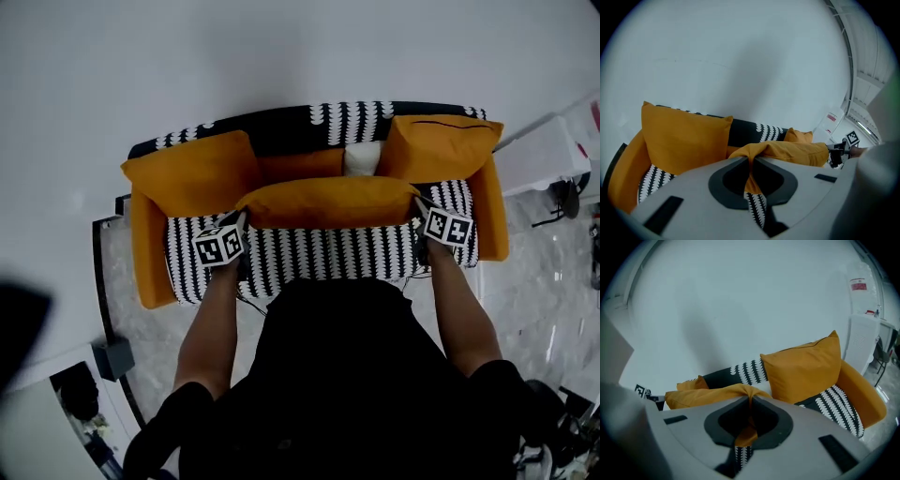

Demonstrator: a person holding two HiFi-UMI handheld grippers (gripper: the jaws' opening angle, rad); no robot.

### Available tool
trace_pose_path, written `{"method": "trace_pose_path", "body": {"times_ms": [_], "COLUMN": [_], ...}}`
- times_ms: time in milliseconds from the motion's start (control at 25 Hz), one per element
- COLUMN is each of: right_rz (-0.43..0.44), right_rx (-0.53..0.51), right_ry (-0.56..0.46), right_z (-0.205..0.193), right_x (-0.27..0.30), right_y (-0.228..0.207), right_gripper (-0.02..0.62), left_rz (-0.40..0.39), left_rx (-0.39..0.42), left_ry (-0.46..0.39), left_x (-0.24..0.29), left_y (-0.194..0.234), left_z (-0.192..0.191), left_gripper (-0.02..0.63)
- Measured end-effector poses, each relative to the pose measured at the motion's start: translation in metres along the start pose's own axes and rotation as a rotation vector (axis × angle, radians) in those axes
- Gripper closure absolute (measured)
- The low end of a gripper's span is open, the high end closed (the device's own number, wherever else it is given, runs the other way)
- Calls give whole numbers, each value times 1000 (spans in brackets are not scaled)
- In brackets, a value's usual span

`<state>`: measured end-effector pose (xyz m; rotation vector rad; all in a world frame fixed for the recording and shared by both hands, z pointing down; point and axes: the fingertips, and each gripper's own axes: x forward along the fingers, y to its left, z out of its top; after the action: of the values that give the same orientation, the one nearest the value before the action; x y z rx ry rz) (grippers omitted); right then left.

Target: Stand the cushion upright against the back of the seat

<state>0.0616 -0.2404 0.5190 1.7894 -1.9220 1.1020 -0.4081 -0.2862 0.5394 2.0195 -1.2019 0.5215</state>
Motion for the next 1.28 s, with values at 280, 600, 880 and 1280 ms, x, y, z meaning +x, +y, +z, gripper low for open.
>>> {"method": "trace_pose_path", "body": {"times_ms": [280,600,880,1280], "right_rz": [-58,-15,-46,-54], "right_rx": [68,20,-32,-100], "right_ry": [9,107,168,217], "right_z": [15,46,77,94], "right_x": [34,84,148,198], "right_y": [-4,-20,-36,-37], "right_gripper": [549,549,548,548], "left_rz": [-23,27,105,205], "left_rx": [-7,-69,-104,-143], "left_ry": [49,68,104,134], "left_x": [29,63,94,135], "left_y": [14,21,27,52], "left_z": [23,42,56,76], "left_gripper": [572,572,572,571]}}
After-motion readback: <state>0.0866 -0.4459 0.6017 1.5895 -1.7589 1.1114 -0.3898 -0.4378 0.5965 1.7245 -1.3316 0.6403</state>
